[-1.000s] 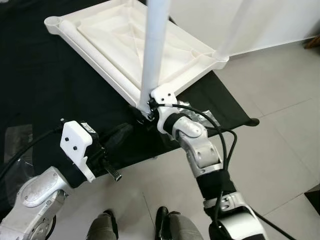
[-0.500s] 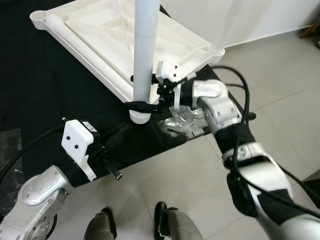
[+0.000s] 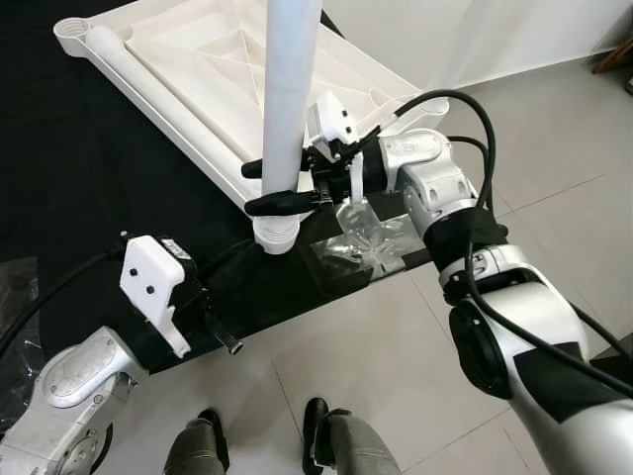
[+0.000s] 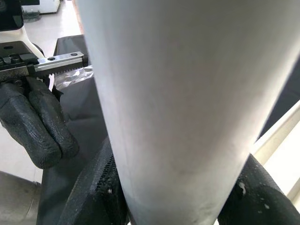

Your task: Building children table

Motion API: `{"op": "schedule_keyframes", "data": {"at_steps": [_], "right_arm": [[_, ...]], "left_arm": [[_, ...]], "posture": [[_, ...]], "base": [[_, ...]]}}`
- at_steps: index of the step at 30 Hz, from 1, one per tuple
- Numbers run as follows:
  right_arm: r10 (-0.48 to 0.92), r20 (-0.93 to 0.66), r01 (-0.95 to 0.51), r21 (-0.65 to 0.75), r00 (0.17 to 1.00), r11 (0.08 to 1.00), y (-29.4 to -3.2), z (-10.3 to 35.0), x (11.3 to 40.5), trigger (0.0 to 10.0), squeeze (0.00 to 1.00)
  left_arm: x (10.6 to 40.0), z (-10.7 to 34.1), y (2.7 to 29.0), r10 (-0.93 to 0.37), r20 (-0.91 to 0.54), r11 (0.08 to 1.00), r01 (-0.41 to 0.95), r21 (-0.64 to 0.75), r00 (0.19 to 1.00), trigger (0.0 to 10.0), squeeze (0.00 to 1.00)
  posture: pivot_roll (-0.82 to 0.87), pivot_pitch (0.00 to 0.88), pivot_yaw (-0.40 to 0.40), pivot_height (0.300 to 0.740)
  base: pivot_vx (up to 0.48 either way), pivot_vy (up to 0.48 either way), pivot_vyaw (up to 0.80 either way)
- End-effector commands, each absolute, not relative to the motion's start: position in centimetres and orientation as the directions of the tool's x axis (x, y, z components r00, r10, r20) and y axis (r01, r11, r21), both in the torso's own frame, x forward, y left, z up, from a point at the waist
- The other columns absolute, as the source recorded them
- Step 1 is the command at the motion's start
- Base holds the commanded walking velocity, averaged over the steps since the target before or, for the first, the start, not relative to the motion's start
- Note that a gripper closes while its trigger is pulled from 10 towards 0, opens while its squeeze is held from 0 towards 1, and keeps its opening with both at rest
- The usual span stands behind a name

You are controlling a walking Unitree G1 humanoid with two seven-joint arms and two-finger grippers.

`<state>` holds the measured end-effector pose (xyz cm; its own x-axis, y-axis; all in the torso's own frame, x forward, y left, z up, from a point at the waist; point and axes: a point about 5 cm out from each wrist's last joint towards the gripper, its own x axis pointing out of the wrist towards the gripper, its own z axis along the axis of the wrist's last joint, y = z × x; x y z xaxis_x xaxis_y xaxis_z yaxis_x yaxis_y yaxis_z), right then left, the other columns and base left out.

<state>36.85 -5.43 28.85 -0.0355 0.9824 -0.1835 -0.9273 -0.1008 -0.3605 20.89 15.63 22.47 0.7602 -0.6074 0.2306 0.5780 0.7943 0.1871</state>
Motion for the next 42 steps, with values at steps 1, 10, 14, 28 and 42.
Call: {"op": "schedule_keyframes", "data": {"at_steps": [1, 10, 14, 28, 42], "right_arm": [[0.98, -0.201, -0.933, -0.353, -0.004, -0.076, -5.6, 27.9, 37.1, 0.0, 0.0], [0.696, 0.058, -0.675, -0.196, 0.716, 0.711, -6.2, 21.9, 38.3, 0.0, 0.0], [0.545, -0.006, -0.543, -0.09, 0.838, 0.835, -4.6, 16.0, 33.6, 0.0, 0.0], [0.659, 0.061, -0.647, -0.145, 0.75, 0.749, -2.7, 18.3, 34.3, 10.0, 0.3], [0.978, -0.037, -0.894, -0.413, 0.206, 0.173, -5.9, 25.5, 35.8, 10.0, 0.0]], "left_arm": [[20.6, 22.3, 15.5, -0.616, 0.211, 0.788, 0.587, 0.186, 0.759, 10.0, 0.0], [20.7, 22.1, 15.6, -0.619, 0.205, 0.785, 0.592, 0.18, 0.758, 10.0, 0.0], [20.9, 22.1, 15.5, -0.632, 0.203, 0.775, 0.607, 0.176, 0.747, 10.0, 0.0], [21.4, 22.0, 15.7, -0.648, 0.195, 0.761, 0.621, 0.187, 0.736, 10.0, 0.0], [21.4, 21.9, 15.3, -0.648, 0.194, 0.761, 0.618, 0.196, 0.736, 10.0, 0.0]], "posture": [[0.13, 0.313, -0.163, 0.74], [0.07, 0.333, -0.156, 0.74], [0.06, 0.323, -0.145, 0.74], [0.09, 0.287, -0.107, 0.74], [0.11, 0.276, -0.138, 0.74]], "base": [[0.0, 0.0, 0.0], [0.0, 0.0, 0.0], [0.0, 0.0, 0.0], [0.0, 0.0, 0.0], [0.0, 0.0, 0.0]]}}
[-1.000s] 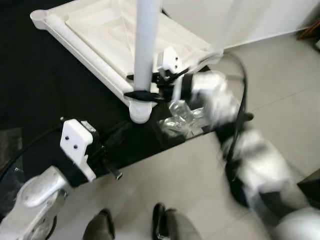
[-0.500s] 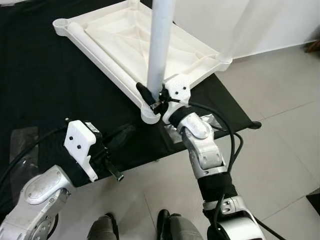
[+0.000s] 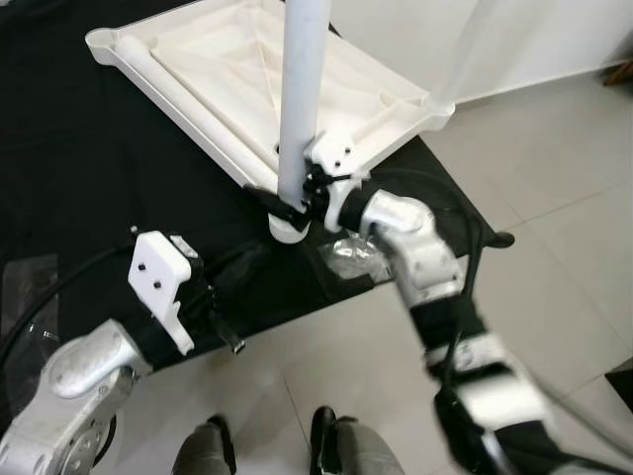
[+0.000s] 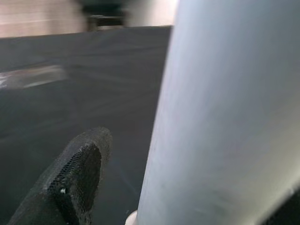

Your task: Building children table

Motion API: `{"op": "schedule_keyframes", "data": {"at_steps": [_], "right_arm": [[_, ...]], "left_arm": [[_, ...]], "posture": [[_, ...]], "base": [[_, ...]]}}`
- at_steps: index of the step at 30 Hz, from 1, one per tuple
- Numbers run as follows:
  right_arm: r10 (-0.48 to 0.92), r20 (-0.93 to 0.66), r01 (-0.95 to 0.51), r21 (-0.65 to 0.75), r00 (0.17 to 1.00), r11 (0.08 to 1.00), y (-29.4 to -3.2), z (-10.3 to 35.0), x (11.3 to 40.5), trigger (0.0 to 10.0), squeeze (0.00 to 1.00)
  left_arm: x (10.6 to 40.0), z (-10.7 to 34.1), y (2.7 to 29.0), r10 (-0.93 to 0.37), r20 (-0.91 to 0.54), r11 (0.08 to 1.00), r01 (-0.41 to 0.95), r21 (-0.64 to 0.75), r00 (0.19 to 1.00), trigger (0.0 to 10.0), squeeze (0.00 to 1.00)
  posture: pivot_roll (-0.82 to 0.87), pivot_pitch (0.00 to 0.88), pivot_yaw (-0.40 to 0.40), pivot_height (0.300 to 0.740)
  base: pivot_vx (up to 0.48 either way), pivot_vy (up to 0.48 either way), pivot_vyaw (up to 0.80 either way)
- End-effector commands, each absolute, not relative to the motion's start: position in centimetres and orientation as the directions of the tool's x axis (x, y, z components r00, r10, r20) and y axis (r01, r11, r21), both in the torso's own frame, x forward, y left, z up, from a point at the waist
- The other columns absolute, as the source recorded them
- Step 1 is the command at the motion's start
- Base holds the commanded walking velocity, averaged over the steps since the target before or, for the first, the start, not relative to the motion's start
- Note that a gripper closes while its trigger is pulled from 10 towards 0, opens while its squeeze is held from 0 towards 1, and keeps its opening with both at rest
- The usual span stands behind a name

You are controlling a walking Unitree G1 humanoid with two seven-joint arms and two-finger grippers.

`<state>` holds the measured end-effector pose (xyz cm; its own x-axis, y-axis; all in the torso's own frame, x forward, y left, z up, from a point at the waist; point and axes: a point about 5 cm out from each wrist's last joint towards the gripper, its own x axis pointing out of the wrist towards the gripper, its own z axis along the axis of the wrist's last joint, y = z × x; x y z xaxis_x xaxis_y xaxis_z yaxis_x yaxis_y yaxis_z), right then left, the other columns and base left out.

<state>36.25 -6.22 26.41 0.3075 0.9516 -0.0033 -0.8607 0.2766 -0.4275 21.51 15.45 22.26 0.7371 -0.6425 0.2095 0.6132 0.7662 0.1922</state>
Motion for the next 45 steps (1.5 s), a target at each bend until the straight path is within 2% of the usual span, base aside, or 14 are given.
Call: {"op": "schedule_keyframes", "data": {"at_steps": [1, 11, 12, 14, 15, 28, 30, 32, 34, 35, 36, 37, 41, 45], "right_arm": [[0.984, -0.065, -0.903, -0.41, 0.169, 0.128, -6.0, 25.7, 36.0, 10.0, 0.0], [0.982, -0.128, -0.917, -0.391, 0.139, 0.079, -6.2, 28.2, 37.3, 10.0, 0.0], [0.979, -0.151, -0.919, -0.388, 0.135, 0.067, -6.4, 28.3, 37.5, 3.1, 0.0], [0.979, -0.151, -0.919, -0.388, 0.135, 0.067, -6.4, 28.3, 37.5, 3.1, 0.0], [0.976, -0.171, -0.923, -0.382, 0.131, 0.057, -6.5, 28.4, 37.6, 0.0, 0.0], [0.982, -0.167, -0.939, -0.342, 0.093, 0.03, -8.2, 27.4, 37.9, 0.0, 0.0], [0.958, -0.106, -0.898, -0.388, 0.266, 0.207, -8.8, 27.3, 38.6, 0.0, 0.0], [0.958, -0.106, -0.898, -0.388, 0.266, 0.207, -8.8, 27.3, 38.6, 0.0, 0.0], [0.919, -0.04, -0.855, -0.385, 0.391, 0.347, -8.8, 26.9, 39.0, 0.0, 0.0], [0.793, 0.081, -0.72, -0.371, 0.604, 0.587, -8.4, 25.8, 39.4, 0.0, 0.0], [0.793, 0.081, -0.72, -0.371, 0.604, 0.587, -8.4, 25.8, 39.4, 0.0, 0.0], [0.645, 0.152, -0.602, -0.25, 0.749, 0.758, -7.3, 22.9, 38.1, 0.0, 0.0], [0.547, 0.175, -0.518, -0.184, 0.819, 0.835, -4.3, 18.6, 33.2, 0.0, 0.0], [0.597, 0.187, -0.559, -0.22, 0.78, 0.799, -3.4, 19.1, 33.5, 0.0, 0.0]], "left_arm": [[21.3, 21.9, 15.2, -0.648, 0.194, 0.761, 0.618, 0.196, 0.737, 10.0, 0.0], [21.0, 22.0, 15.5, -0.632, 0.197, 0.775, 0.602, 0.195, 0.75, 10.0, 0.0], [20.9, 22.0, 15.5, -0.63, 0.193, 0.776, 0.6, 0.194, 0.752, 10.0, 0.0], [20.9, 22.0, 15.5, -0.63, 0.193, 0.776, 0.6, 0.194, 0.752, 10.0, 0.0], [20.8, 22.0, 15.6, -0.629, 0.189, 0.777, 0.599, 0.193, 0.754, 10.0, 0.0], [20.5, 21.8, 15.6, -0.627, 0.18, 0.779, 0.602, 0.176, 0.758, 10.0, 0.0], [20.6, 21.8, 15.6, -0.628, 0.181, 0.777, 0.604, 0.176, 0.757, 10.0, 0.0], [20.6, 21.8, 15.6, -0.628, 0.181, 0.777, 0.604, 0.176, 0.757, 10.0, 0.0], [20.6, 21.8, 15.6, -0.629, 0.181, 0.777, 0.605, 0.176, 0.756, 10.0, 0.0], [20.6, 21.8, 15.5, -0.632, 0.18, 0.774, 0.608, 0.174, 0.754, 10.0, 0.0], [20.6, 21.8, 15.5, -0.632, 0.18, 0.774, 0.608, 0.174, 0.754, 10.0, 0.0], [20.7, 21.8, 15.6, -0.636, 0.179, 0.771, 0.613, 0.171, 0.75, 10.0, 0.0], [21.0, 21.9, 15.2, -0.655, 0.193, 0.756, 0.635, 0.16, 0.731, 10.0, 0.0], [21.3, 21.8, 15.0, -0.663, 0.193, 0.749, 0.642, 0.163, 0.724, 10.0, 0.0]], "posture": [[0.12, 0.277, -0.141, 0.74], [0.13, 0.288, -0.149, 0.74], [0.14, 0.297, -0.15, 0.74], [0.14, 0.297, -0.15, 0.74], [0.14, 0.303, -0.151, 0.74], [0.11, 0.315, -0.144, 0.74], [0.09, 0.319, -0.153, 0.74], [0.09, 0.319, -0.153, 0.74], [0.09, 0.319, -0.155, 0.74], [0.08, 0.32, -0.155, 0.74], [0.08, 0.32, -0.155, 0.74], [0.07, 0.332, -0.137, 0.74], [0.06, 0.305, -0.122, 0.74], [0.06, 0.286, -0.125, 0.74]], "base": [[0.0, 0.0, 0.0], [0.0, 0.0, 0.0], [0.0, 0.0, 0.0], [0.0, 0.0, 0.0], [0.0, 0.0, 0.0], [0.0, 0.0, 0.0], [0.0, 0.0, 0.0], [0.0, 0.0, 0.0], [0.0, 0.0, 0.0], [0.0, 0.0, 0.0], [0.0, 0.0, 0.0], [0.0, 0.0, 0.0], [0.0, 0.0, 0.0], [0.0, 0.0, 0.0]]}}
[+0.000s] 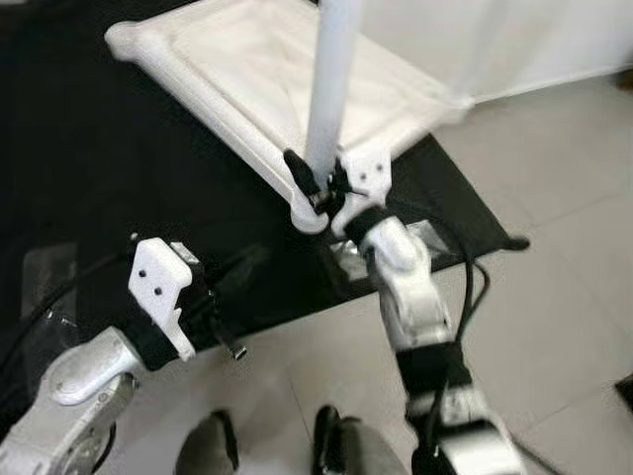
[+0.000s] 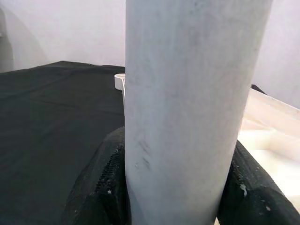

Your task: Building children table

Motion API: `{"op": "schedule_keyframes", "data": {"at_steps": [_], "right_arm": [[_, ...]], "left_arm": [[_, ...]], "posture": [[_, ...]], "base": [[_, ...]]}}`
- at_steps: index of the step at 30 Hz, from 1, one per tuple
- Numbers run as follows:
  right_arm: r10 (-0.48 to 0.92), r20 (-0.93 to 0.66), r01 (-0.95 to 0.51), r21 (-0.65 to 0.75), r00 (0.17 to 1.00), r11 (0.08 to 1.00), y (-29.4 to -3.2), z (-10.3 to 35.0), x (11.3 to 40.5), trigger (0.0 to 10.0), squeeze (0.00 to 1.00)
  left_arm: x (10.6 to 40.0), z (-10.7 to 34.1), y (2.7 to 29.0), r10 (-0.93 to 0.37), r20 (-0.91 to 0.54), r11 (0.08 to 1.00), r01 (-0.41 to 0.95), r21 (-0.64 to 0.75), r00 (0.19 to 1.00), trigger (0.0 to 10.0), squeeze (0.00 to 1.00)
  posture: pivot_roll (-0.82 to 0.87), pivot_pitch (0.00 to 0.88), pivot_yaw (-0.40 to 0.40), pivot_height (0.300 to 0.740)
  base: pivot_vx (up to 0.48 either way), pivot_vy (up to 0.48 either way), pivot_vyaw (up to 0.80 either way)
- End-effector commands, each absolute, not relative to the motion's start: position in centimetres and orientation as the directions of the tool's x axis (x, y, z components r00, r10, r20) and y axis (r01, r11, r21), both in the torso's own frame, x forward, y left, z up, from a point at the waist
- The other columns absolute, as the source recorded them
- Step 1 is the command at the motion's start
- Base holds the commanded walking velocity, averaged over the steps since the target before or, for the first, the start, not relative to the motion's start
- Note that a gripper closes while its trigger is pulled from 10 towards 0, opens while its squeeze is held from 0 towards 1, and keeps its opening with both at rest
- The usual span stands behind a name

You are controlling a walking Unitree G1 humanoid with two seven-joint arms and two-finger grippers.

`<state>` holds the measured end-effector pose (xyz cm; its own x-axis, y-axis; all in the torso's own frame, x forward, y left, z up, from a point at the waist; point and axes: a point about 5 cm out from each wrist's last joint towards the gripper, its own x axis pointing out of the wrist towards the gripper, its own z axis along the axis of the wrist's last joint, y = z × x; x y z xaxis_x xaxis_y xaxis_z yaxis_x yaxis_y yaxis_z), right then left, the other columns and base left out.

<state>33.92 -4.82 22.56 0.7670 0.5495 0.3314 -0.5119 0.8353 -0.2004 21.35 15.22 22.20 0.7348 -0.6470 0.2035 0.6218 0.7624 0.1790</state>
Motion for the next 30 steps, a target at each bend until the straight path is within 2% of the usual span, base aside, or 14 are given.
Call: {"op": "schedule_keyframes", "data": {"at_steps": [1, 4, 5, 7, 8, 14, 15, 16, 17, 19, 24, 25, 28, 30], "right_arm": [[0.604, 0.191, -0.562, -0.233, 0.774, 0.794, -3.4, 19.3, 33.9, 0.0, 0.0], [0.601, 0.192, -0.556, -0.241, 0.776, 0.796, -3.5, 19.6, 34.1, 0.0, 0.0], [0.593, 0.19, -0.546, -0.249, 0.783, 0.8, -3.6, 19.8, 34.3, 10.0, 0.0], [0.574, 0.19, -0.532, -0.233, 0.796, 0.814, -3.7, 20.2, 34.0, 10.0, 0.0], [0.583, 0.191, -0.54, -0.234, 0.79, 0.808, -3.7, 20.6, 34.1, 10.0, 1.0], [0.643, 0.217, -0.598, -0.243, 0.734, 0.764, -3.9, 22.5, 34.2, 10.0, 1.0], [0.719, 0.222, -0.667, -0.272, 0.658, 0.694, -3.9, 23.4, 34.1, 10.0, 0.17], [0.8, 0.209, -0.739, -0.305, 0.563, 0.6, -4.1, 24.2, 34.2, 10.0, 0.0], [0.8, 0.209, -0.739, -0.305, 0.563, 0.6, -4.1, 24.2, 34.2, 10.0, 0.0], [0.893, 0.166, -0.811, -0.375, 0.418, 0.449, -4.8, 25.6, 34.7, 10.0, 0.0], [0.976, 0.017, -0.866, -0.457, 0.219, 0.202, -6.1, 27.3, 35.6, 10.0, 0.0], [0.976, 0.017, -0.866, -0.457, 0.219, 0.202, -6.1, 27.3, 35.6, 10.0, 0.0], [0.984, -0.119, -0.859, -0.51, 0.129, 0.051, -6.3, 28.5, 35.9, 10.0, 0.0], [0.986, -0.127, -0.862, -0.506, 0.106, 0.027, -6.2, 29.0, 36.0, 10.0, 0.0]], "left_arm": [[21.3, 21.8, 15.0, -0.664, 0.193, 0.748, 0.642, 0.168, 0.722, 10.0, 0.0], [21.4, 21.9, 15.1, -0.663, 0.195, 0.749, 0.64, 0.172, 0.723, 10.0, 0.0], [21.4, 21.9, 15.2, -0.66, 0.197, 0.752, 0.636, 0.176, 0.725, 10.0, 0.0], [21.5, 21.9, 15.3, -0.656, 0.199, 0.755, 0.631, 0.179, 0.728, 10.0, 0.0], [21.5, 22.0, 15.3, -0.656, 0.201, 0.755, 0.631, 0.179, 0.728, 10.0, 0.0], [21.5, 22.0, 15.1, -0.656, 0.196, 0.754, 0.629, 0.187, 0.729, 10.0, 0.0], [21.5, 22.0, 15.1, -0.655, 0.197, 0.755, 0.628, 0.188, 0.729, 10.0, 0.0], [21.5, 22.0, 15.2, -0.654, 0.197, 0.757, 0.626, 0.188, 0.731, 10.0, 0.0], [21.5, 22.0, 15.2, -0.654, 0.197, 0.757, 0.626, 0.188, 0.731, 10.0, 0.0], [21.4, 22.1, 15.2, -0.651, 0.197, 0.759, 0.623, 0.19, 0.733, 10.0, 0.0], [21.0, 22.1, 15.5, -0.649, 0.186, 0.76, 0.616, 0.205, 0.738, 10.0, 0.0], [21.0, 22.1, 15.5, -0.649, 0.186, 0.76, 0.616, 0.205, 0.738, 10.0, 0.0], [20.6, 22.1, 16.0, -0.643, 0.176, 0.764, 0.609, 0.213, 0.745, 10.0, 0.0], [20.4, 22.1, 16.2, -0.645, 0.168, 0.762, 0.61, 0.216, 0.746, 10.0, 0.0]], "posture": [[0.07, 0.282, -0.127, 0.74], [0.07, 0.281, -0.127, 0.74], [0.07, 0.275, -0.124, 0.74], [0.07, 0.274, -0.125, 0.74], [0.07, 0.271, -0.129, 0.74], [0.07, 0.278, -0.137, 0.74], [0.07, 0.281, -0.139, 0.74], [0.08, 0.283, -0.14, 0.74], [0.08, 0.283, -0.14, 0.74], [0.08, 0.289, -0.147, 0.74], [0.09, 0.297, -0.159, 0.74], [0.09, 0.297, -0.159, 0.74], [0.11, 0.31, -0.173, 0.74], [0.11, 0.313, -0.173, 0.74]], "base": [[0.0, 0.0, 0.0], [0.0, 0.0, 0.0], [0.0, 0.0, 0.0], [0.0, 0.0, 0.0], [0.0, 0.0, 0.0], [0.0, 0.0, 0.0], [0.0, 0.0, 0.0], [0.0, 0.0, 0.0], [0.0, 0.0, 0.0], [0.0, 0.0, 0.0], [0.0, 0.0, 0.0], [0.0, 0.0, 0.0], [0.0, 0.0, 0.0], [0.0, 0.0, 0.0]]}}
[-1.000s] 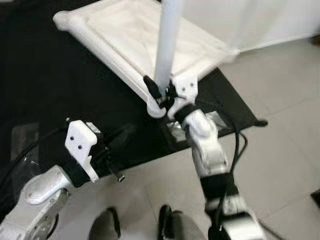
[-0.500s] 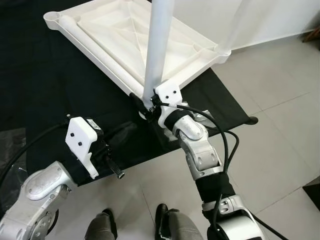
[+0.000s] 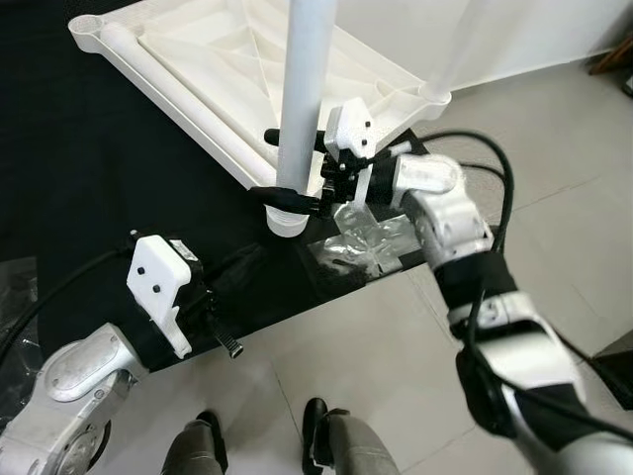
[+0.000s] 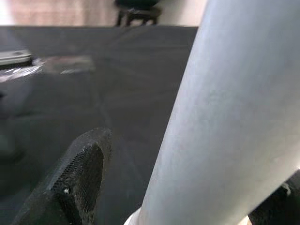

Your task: Building children table

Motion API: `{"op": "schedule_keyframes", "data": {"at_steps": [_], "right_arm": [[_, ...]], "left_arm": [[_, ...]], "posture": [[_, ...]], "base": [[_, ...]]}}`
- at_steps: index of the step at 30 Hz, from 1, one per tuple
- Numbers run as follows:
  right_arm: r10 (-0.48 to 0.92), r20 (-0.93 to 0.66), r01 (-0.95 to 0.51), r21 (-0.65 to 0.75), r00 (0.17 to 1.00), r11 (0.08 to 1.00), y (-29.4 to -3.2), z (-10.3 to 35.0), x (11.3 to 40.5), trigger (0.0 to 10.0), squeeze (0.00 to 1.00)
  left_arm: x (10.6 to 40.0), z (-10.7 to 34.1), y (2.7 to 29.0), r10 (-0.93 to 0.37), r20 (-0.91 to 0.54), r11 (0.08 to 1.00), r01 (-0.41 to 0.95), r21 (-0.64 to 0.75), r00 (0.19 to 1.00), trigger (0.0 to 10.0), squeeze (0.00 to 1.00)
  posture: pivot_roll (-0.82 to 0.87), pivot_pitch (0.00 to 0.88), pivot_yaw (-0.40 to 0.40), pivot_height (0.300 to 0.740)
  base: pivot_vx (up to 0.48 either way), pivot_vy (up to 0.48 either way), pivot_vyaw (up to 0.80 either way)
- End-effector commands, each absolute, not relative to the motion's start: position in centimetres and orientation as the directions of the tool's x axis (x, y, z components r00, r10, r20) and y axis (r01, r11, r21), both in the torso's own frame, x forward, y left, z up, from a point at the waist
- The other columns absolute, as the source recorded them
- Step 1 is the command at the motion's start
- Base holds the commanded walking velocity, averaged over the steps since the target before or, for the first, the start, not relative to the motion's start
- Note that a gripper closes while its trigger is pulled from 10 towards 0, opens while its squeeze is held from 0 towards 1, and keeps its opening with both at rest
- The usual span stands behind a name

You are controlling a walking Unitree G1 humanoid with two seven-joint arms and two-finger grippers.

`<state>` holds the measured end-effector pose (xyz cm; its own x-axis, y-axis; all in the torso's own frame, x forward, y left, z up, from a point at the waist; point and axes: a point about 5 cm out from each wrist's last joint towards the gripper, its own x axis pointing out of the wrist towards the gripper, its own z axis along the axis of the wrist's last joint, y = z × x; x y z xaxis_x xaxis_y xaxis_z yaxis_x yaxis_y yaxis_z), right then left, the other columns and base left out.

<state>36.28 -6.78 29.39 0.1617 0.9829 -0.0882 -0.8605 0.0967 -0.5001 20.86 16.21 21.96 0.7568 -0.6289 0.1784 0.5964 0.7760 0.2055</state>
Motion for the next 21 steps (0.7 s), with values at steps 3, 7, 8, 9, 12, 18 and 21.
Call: {"op": "schedule_keyframes", "data": {"at_steps": [3, 7, 8, 9, 12, 18, 21], "right_arm": [[0.992, -0.121, -0.881, -0.473, 0.036, -0.026, -6.2, 29.8, 35.8, 10.0, 0.0], [0.987, -0.154, -0.895, -0.432, -0.047, -0.11, -6.5, 30.0, 36.0, 0.0, 0.0], [0.985, -0.166, -0.898, -0.423, -0.055, -0.121, -6.7, 29.9, 36.2, 0.0, 0.0], [0.985, -0.166, -0.898, -0.423, -0.055, -0.121, -6.7, 29.9, 36.2, 0.0, 0.0], [0.981, -0.189, -0.912, -0.391, -0.05, -0.122, -7.6, 29.2, 36.6, 0.0, 0.0], [0.99, -0.127, -0.947, -0.322, 0.055, 0.011, -10.2, 26.7, 36.9, 0.0, 0.0], [0.99, -0.107, -0.959, -0.277, 0.096, 0.063, -11.0, 24.7, 36.6, 0.0, 0.0]], "left_arm": [[20.0, 21.9, 16.5, -0.65, 0.141, 0.755, 0.615, 0.225, 0.747, 10.0, 0.0], [19.5, 21.4, 16.9, -0.661, 0.093, 0.742, 0.631, 0.228, 0.744, 10.0, 0.0], [19.4, 21.3, 17.0, -0.665, 0.083, 0.737, 0.636, 0.228, 0.742, 10.0, 0.0], [19.4, 21.3, 17.0, -0.665, 0.083, 0.737, 0.636, 0.228, 0.742, 10.0, 0.0], [19.1, 21.3, 17.2, -0.666, 0.072, 0.735, 0.637, 0.232, 0.743, 10.0, 0.0], [18.8, 21.5, 17.8, -0.651, 0.077, 0.747, 0.62, 0.239, 0.755, 10.0, 0.0], [18.8, 21.5, 18.0, -0.65, 0.081, 0.748, 0.617, 0.244, 0.755, 10.0, 0.0]], "posture": [[0.12, 0.319, -0.178, 0.74], [0.12, 0.325, -0.17, 0.74], [0.13, 0.325, -0.169, 0.74], [0.13, 0.325, -0.169, 0.74], [0.13, 0.331, -0.169, 0.74], [0.13, 0.337, -0.174, 0.74], [0.12, 0.339, -0.168, 0.74]], "base": [[0.0, 0.0, 0.0], [0.0, 0.0, 0.0], [0.0, 0.0, 0.0], [0.0, 0.0, 0.0], [0.0, 0.0, 0.0], [0.0, 0.0, 0.0], [0.0, 0.0, 0.0]]}}
